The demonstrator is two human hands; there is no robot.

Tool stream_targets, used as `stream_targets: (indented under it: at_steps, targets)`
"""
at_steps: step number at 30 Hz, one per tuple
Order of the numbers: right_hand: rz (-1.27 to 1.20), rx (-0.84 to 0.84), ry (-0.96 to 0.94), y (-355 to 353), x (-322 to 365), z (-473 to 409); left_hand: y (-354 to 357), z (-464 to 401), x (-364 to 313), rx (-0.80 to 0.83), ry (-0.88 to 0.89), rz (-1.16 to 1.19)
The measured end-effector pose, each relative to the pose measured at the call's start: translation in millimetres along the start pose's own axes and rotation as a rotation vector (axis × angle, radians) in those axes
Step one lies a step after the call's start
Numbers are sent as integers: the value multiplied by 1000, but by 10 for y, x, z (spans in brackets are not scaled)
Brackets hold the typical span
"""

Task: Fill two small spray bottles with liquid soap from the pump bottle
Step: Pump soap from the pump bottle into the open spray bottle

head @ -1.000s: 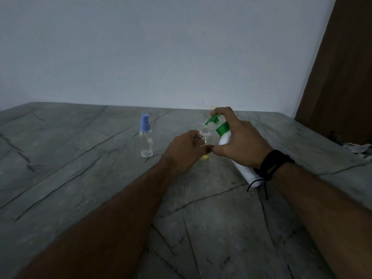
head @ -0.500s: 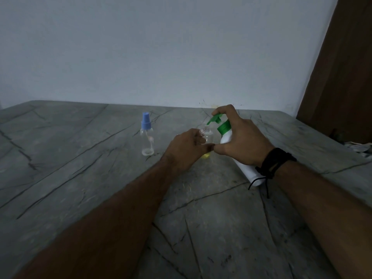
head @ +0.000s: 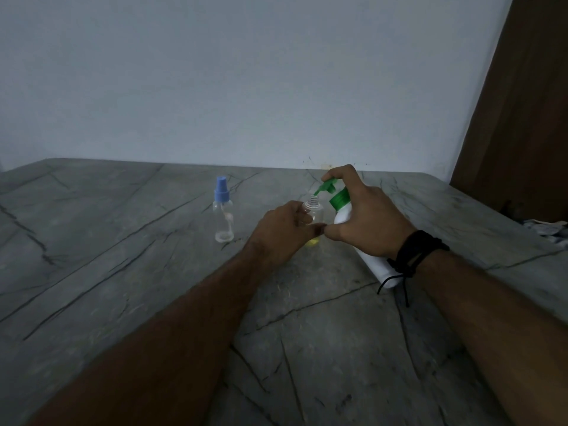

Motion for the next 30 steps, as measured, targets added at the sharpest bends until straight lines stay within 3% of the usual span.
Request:
stream_targets:
  at_steps: [30]
  targets:
    - [10, 13, 10, -10, 14, 23, 30, -52, 56, -9, 34, -4]
Point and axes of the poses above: each hand's wrist, its own z-axis away from the middle knuckle, its own y-axis out of the palm, x = y × z, the point moved 8 cm from there along -z, towards the middle knuckle, and after that the axes turned 1 degree about y, right-handed, at the moved point
